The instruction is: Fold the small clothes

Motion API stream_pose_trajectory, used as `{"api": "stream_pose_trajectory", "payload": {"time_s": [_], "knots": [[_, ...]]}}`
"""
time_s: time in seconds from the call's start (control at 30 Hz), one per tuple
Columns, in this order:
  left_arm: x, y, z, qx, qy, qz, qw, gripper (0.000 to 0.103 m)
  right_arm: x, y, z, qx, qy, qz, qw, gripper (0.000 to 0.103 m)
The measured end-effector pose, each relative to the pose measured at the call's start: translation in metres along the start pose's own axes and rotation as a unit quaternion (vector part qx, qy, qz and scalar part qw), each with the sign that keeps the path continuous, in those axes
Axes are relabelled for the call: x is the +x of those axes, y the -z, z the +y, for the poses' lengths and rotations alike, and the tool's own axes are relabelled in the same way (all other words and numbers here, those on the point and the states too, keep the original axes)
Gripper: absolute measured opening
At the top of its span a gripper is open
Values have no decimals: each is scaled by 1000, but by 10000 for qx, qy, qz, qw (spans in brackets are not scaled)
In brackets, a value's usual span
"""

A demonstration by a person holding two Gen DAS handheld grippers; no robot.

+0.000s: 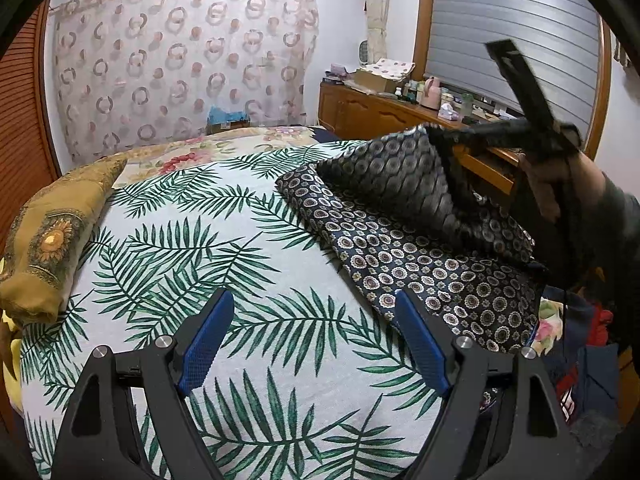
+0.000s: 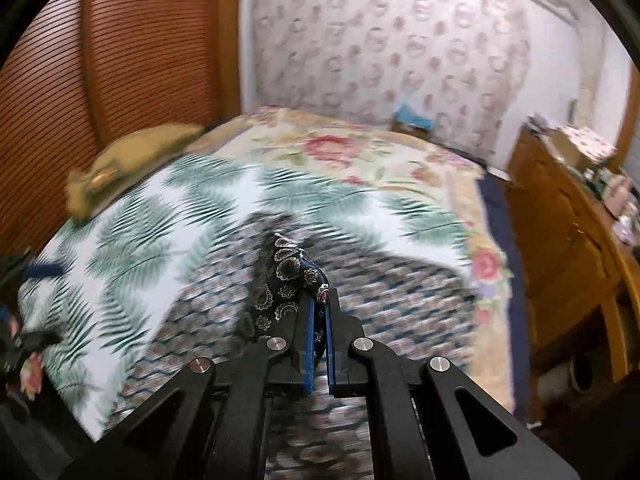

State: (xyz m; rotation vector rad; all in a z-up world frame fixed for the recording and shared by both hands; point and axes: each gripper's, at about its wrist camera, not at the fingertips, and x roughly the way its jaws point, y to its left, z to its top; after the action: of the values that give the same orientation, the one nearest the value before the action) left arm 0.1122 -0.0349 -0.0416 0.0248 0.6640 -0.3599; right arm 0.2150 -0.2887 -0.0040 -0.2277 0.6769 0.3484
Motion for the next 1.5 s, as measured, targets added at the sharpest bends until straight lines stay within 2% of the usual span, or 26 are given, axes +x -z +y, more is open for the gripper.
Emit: {"api": "stream_pose_trajectory", "payload": {"time_s": [0.13, 0.37, 0.5, 0.53, 0.6, 0.73, 0.9, 1.03, 1.23, 1.37, 1.4, 1.43, 1.5], "knots": [[2, -1, -4, 14, 24, 44, 10000, 83, 20, -14, -33, 179, 609, 196, 9978, 4], [4, 0, -3, 6, 34, 83, 10000, 83, 58, -35, -67, 547, 1052, 505, 9917, 4], [7, 1, -5, 29, 51, 108, 9999, 83, 79, -38, -79, 905, 1474, 740, 9822, 35], [7, 2, -5, 32, 62, 116, 9999, 83, 79, -37, -81, 1014, 1502, 704, 9809, 35], [9, 3, -8, 39, 84, 136, 9999, 83, 79, -40, -81, 1171, 1416, 602, 9811, 35], [13, 5, -13, 47, 141, 167, 9998, 83, 56, -22, -58, 1022, 871, 433, 9900, 35], [18, 8, -21, 55, 251, 208, 9995, 83, 8, 25, -11, 730, 444, 160, 9962, 35], [23, 9, -30, 112, 315, 255, 9991, 83, -17, 62, 16, 658, 277, 85, 9974, 35], [25, 11, -39, 195, 351, 319, 9987, 83, -21, 114, 34, 712, 284, 329, 9965, 35], [27, 11, -43, 204, 389, 344, 9984, 83, -11, 129, 31, 764, 480, 509, 9946, 35], [27, 11, -43, 216, 393, 350, 9984, 83, -10, 129, 31, 803, 479, 518, 9943, 25], [28, 10, -44, 226, 391, 358, 9983, 83, -13, 131, 28, 826, 437, 506, 9943, 6], [28, 10, -45, 237, 388, 377, 9983, 83, -14, 133, 29, 896, 306, 419, 9946, 3]]}}
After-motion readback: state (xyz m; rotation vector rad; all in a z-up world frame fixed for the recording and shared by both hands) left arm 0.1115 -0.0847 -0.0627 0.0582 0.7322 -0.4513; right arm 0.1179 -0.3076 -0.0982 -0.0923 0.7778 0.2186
